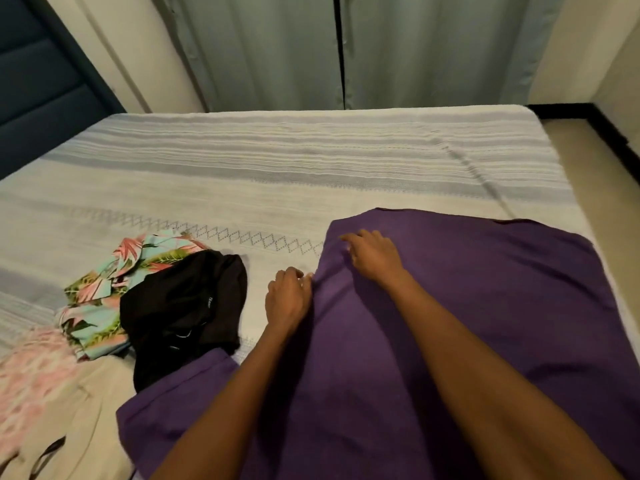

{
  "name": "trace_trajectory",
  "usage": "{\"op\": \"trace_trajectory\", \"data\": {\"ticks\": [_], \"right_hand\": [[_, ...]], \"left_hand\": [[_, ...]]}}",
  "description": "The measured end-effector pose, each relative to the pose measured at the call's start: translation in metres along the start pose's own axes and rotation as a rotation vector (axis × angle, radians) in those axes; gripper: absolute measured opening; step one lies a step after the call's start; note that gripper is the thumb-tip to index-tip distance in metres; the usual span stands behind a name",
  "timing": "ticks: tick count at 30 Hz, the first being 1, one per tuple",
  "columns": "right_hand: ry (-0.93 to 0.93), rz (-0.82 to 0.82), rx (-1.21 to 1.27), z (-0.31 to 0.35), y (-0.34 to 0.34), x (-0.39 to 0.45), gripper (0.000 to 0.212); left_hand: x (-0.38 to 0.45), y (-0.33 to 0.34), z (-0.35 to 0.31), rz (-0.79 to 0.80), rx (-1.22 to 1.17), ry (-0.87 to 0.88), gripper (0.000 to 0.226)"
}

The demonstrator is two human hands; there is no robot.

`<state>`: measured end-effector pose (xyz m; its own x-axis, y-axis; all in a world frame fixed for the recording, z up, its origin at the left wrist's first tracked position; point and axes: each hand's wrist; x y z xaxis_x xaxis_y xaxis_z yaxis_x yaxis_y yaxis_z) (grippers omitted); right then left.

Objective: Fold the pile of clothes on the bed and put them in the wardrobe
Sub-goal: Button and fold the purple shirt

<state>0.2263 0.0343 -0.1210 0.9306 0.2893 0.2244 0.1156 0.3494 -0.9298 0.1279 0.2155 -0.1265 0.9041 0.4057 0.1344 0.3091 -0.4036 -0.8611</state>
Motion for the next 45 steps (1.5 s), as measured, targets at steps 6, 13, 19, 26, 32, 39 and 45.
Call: {"op": "trace_trajectory", "data": {"ticks": [6,13,19,26,32,39,45], "right_hand": [[-0.143,0.08,-0.165,0.016,0.031,0.071,0.042],[-0.076,0.007,-0.201,0.016,0.029,0.116,0.026],[-0.027,-0.024,-0.127,0.014,0.041,0.087,0.039],[-0.107,0.056,-0.059,0.051,0.023,0.002,0.042],[-0.302,0.122,0.158,0.126,0.003,-0.095,0.028],[-0.208,0.407,0.117,0.201,0.0,-0.153,0.055],[0.001,0.499,0.171,0.232,0.004,-0.153,0.061]], "left_hand": [[0.031,0.009,-0.002,0.214,0.068,0.035,0.032],[0.028,0.011,0.002,0.028,-0.019,0.034,0.017],[0.019,0.012,0.017,-0.002,-0.138,0.016,0.022],[-0.037,-0.03,0.046,0.016,-0.305,0.131,0.019],[-0.134,-0.096,0.087,-0.35,-0.221,0.096,0.015],[-0.212,-0.143,0.147,-0.402,-0.394,-0.703,0.043],[-0.205,-0.154,0.179,-0.238,-0.67,-0.823,0.037]]}}
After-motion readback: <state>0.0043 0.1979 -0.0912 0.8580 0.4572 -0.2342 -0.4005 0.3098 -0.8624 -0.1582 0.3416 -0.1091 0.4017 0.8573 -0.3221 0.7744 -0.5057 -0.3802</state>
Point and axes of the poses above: each hand's wrist, its own x-axis towards the middle knuckle, its own y-axis out of the palm, z = x × y, and after that the axes turned 10 degrees about -z, right-handed
